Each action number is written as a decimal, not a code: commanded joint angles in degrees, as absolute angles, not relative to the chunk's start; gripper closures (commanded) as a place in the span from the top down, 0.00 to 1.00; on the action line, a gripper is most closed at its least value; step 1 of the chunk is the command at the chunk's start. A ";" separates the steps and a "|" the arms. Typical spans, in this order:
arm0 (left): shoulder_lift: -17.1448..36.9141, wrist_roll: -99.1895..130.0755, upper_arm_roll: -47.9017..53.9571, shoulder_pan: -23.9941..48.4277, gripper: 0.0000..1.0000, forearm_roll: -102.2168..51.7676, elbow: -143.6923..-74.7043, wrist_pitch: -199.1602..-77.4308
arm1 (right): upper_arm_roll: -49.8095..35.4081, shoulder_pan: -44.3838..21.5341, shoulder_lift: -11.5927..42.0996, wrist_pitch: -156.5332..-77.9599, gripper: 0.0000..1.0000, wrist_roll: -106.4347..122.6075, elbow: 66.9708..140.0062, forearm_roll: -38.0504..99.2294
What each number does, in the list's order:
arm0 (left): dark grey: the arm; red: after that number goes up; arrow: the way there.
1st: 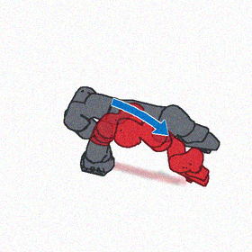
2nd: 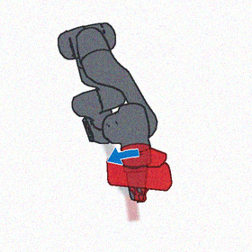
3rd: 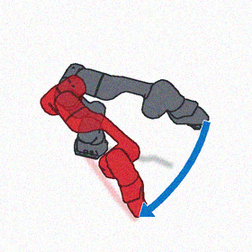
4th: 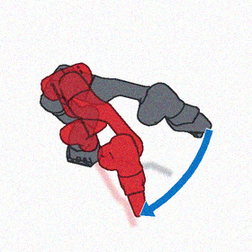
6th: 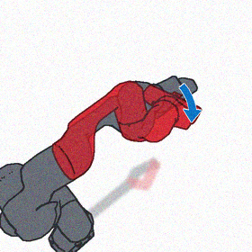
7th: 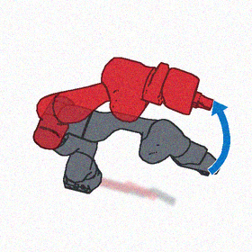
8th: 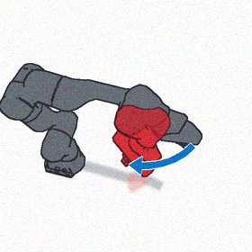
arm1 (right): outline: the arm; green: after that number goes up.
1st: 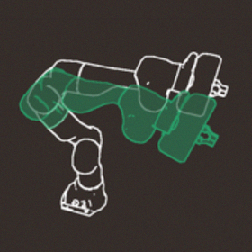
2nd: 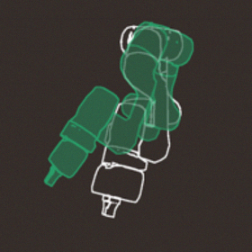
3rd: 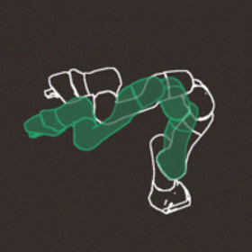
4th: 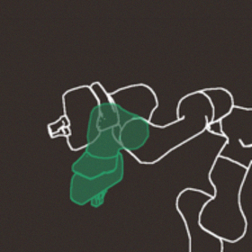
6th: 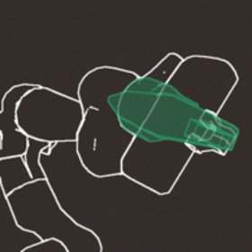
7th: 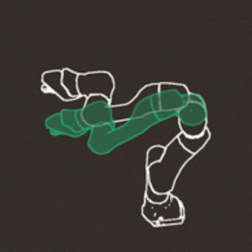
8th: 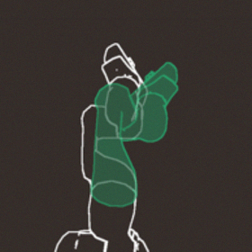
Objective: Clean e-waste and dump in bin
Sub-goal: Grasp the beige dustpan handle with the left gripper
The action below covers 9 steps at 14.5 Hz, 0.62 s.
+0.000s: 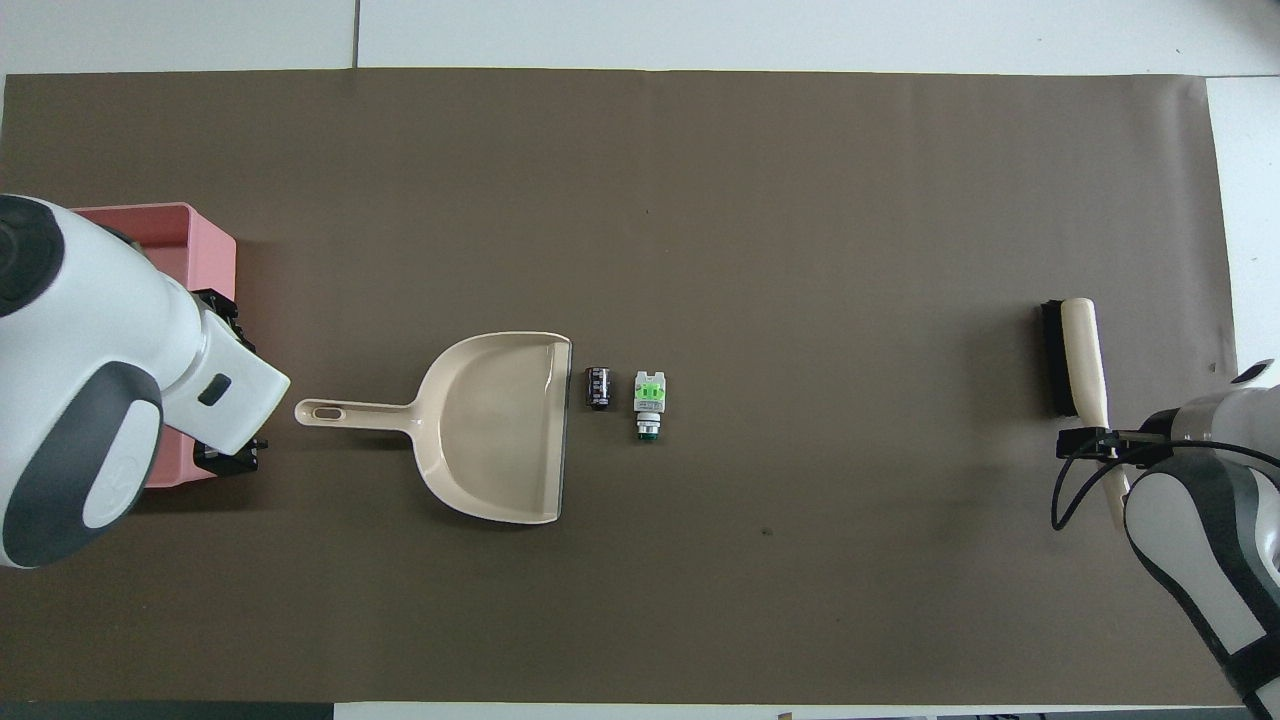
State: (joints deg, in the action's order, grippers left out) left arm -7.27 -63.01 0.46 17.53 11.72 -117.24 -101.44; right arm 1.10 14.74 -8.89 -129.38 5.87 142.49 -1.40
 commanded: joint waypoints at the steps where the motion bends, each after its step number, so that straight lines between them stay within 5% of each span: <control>1: -9.23 -56.63 0.26 21.96 0.95 17.82 -126.10 -110.10 | 0.62 15.73 -9.23 -130.17 0.99 8.61 143.09 -1.32; 4: -4.06 -48.36 0.35 26.27 0.92 23.18 -127.35 -113.55 | 0.70 15.73 -9.23 -130.17 0.95 9.66 143.09 -1.32; 9: -1.76 -43.52 0.35 28.39 0.88 28.30 -131.38 -117.76 | 0.70 15.82 -9.23 -129.99 0.57 11.60 143.09 -1.32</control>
State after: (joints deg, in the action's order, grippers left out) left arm -1.05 -45.60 1.00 27.98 25.96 -128.39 -114.27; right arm 1.09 14.78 -8.89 -129.38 9.77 142.49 -1.39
